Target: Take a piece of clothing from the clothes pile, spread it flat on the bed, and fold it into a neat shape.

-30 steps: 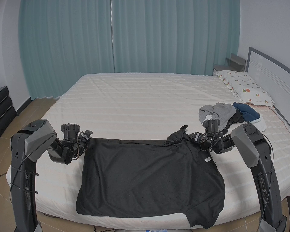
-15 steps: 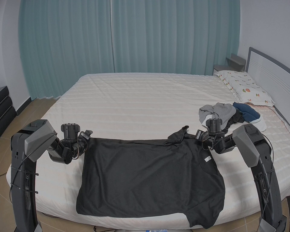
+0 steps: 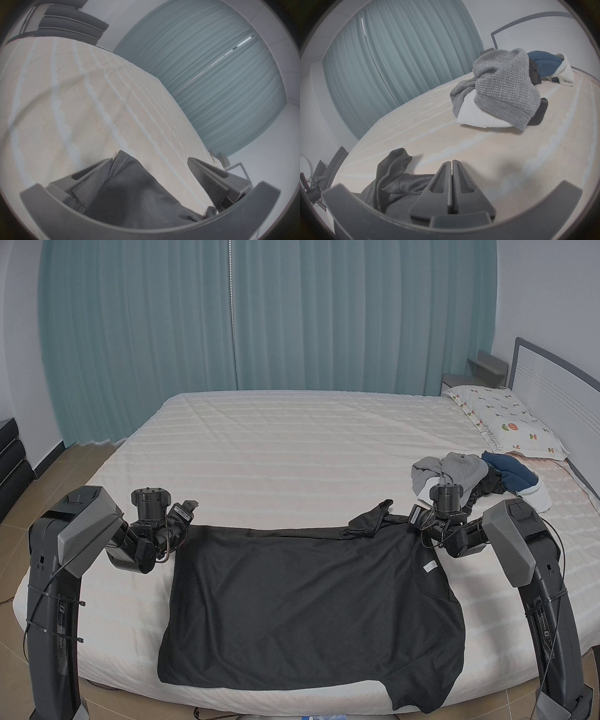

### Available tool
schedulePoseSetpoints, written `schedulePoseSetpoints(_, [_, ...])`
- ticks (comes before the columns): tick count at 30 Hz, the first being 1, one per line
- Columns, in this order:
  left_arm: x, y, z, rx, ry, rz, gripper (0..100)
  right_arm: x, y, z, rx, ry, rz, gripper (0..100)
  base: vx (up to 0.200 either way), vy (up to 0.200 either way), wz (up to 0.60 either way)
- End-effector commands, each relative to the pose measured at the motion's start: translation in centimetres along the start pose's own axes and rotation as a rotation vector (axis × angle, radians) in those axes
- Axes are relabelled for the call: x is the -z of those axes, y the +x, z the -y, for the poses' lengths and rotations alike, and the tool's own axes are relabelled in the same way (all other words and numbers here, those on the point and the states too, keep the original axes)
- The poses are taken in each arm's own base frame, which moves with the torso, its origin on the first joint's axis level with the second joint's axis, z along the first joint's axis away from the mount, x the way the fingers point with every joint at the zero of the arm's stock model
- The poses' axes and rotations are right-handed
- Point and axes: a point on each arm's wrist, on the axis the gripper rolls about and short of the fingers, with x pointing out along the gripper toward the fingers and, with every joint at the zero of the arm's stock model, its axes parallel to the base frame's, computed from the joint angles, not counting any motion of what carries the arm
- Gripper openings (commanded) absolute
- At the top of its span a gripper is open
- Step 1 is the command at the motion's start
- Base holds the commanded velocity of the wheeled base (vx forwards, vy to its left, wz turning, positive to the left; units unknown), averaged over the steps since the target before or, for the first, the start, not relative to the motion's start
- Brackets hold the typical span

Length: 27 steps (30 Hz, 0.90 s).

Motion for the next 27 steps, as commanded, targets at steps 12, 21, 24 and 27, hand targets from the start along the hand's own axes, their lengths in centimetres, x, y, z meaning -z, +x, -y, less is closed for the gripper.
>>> schedulePoseSetpoints(12, [1.1,1.7,-0.9,-0.050,0.054,0.055,100,0.3,0.1,0.1,0.005,0.023,-0.005,0,0.000,0.000,0.00])
schedulePoseSetpoints(21, [1.2,1.9,-1.0,-0.051,0.061,0.053,0,0.4,0.1,-0.1,0.002,0.024,-0.005,0,0.000,0.000,0.00])
schedulePoseSetpoints(24, [1.2,2.1,-0.9,-0.042,0.062,0.064,0,0.2,0.1,-0.2,-0.002,0.041,0.002,0,0.000,0.000,0.00])
schedulePoseSetpoints(27, [1.0,2.3,-0.7,-0.034,0.059,0.076,0,-0.1,0.0,-0.3,-0.004,0.052,0.009,0,0.000,0.000,0.00])
